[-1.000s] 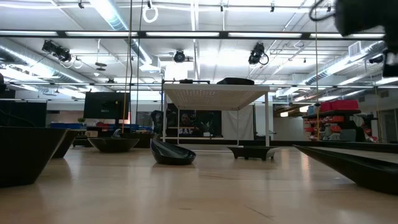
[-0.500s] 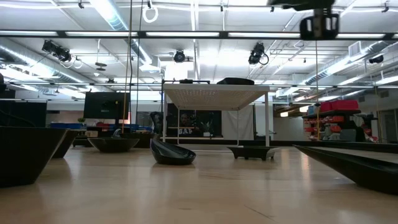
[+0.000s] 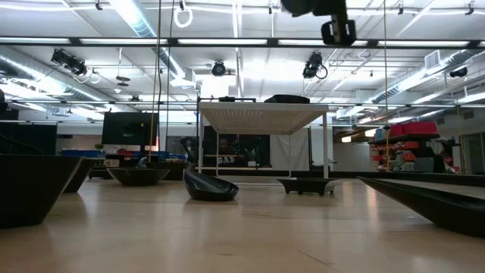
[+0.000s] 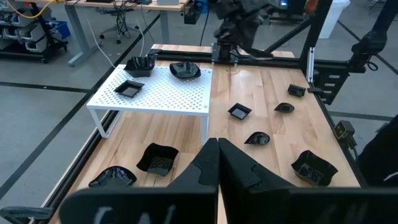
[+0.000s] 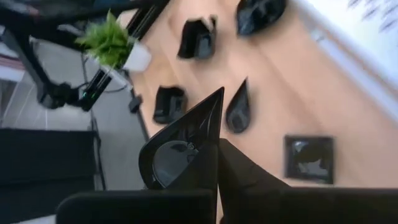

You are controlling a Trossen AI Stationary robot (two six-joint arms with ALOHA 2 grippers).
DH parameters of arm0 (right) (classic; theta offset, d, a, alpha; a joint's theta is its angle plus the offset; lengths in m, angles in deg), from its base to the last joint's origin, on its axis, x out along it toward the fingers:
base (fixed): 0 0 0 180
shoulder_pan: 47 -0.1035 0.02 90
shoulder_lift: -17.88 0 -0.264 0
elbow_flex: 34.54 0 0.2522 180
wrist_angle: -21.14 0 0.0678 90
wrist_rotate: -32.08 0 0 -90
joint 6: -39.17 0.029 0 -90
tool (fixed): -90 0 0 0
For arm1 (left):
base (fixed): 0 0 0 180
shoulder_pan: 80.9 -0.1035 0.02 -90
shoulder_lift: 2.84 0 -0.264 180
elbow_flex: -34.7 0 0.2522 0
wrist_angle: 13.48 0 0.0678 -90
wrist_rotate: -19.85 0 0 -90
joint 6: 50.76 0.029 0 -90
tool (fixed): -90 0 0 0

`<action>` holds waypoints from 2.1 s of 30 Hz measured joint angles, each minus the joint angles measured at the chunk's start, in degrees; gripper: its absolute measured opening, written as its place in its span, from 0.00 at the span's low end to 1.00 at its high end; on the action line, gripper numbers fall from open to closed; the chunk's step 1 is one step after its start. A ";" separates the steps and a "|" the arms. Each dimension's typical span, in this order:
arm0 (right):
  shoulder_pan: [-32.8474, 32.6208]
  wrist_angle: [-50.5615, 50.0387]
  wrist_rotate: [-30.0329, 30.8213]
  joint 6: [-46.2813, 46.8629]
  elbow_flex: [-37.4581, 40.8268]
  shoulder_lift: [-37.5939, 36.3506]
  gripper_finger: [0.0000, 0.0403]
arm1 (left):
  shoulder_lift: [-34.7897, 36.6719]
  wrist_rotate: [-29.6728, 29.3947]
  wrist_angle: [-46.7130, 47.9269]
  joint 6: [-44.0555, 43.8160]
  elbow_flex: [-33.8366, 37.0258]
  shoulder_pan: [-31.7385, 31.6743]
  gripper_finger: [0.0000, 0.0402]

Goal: Pick & Place Mini shaped plates
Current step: Put the drop-shaped plate on the shelf

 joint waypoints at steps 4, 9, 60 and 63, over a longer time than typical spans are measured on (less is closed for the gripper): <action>3.95 -0.78 -0.36 -1.80 -3.61 1.80 0.00 | 0.00 -0.02 0.00 0.00 0.01 0.00 0.01; 8.04 -1.82 -3.87 -5.28 -8.76 4.51 0.00 | 0.00 -0.02 0.00 0.00 0.00 0.00 0.01; 18.39 -9.04 4.24 0.78 -26.27 28.01 0.00 | 0.00 -0.02 0.00 0.00 0.00 0.00 0.01; 18.39 -9.14 4.17 0.77 -26.27 28.74 0.00 | 0.00 -0.02 0.00 0.00 0.01 0.00 0.01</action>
